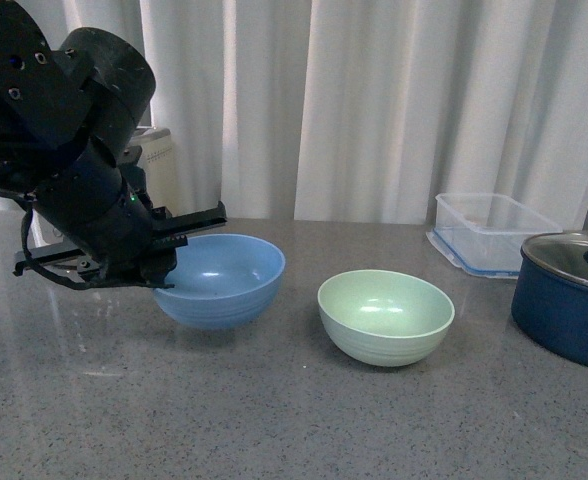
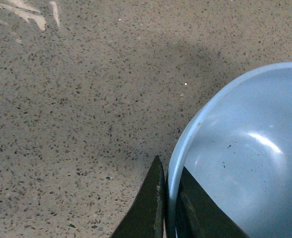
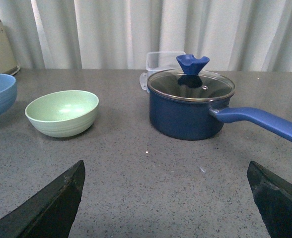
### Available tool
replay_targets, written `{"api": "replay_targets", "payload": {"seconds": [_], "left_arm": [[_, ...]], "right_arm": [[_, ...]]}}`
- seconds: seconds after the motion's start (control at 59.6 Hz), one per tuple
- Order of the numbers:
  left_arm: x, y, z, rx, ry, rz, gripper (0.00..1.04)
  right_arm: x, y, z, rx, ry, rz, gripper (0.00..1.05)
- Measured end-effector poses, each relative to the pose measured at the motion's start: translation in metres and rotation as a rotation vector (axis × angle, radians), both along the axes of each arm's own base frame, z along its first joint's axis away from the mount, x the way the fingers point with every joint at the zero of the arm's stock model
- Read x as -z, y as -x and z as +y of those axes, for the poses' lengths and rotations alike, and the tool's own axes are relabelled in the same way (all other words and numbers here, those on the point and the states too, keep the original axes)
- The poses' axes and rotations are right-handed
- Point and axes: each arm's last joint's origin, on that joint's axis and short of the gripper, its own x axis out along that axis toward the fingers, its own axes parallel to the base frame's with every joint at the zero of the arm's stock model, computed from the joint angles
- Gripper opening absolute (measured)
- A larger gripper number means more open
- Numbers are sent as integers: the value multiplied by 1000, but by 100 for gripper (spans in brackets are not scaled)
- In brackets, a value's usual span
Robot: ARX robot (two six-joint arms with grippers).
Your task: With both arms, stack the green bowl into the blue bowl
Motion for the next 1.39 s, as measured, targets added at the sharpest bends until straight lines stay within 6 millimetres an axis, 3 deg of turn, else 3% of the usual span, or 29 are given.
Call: {"api": "replay_targets", "payload": {"seconds": [0.269,1.158,1.393], "left_arm": [[7,-1,-14,23,-7,14,4],[26,-14,-24,29,-17,44,4],[25,-13,-25,35,4,44,40]], "right_arm": [[0,0,0,0,0,0,95],[0,0,0,0,0,0,95],[0,0,0,0,0,0,95]]}}
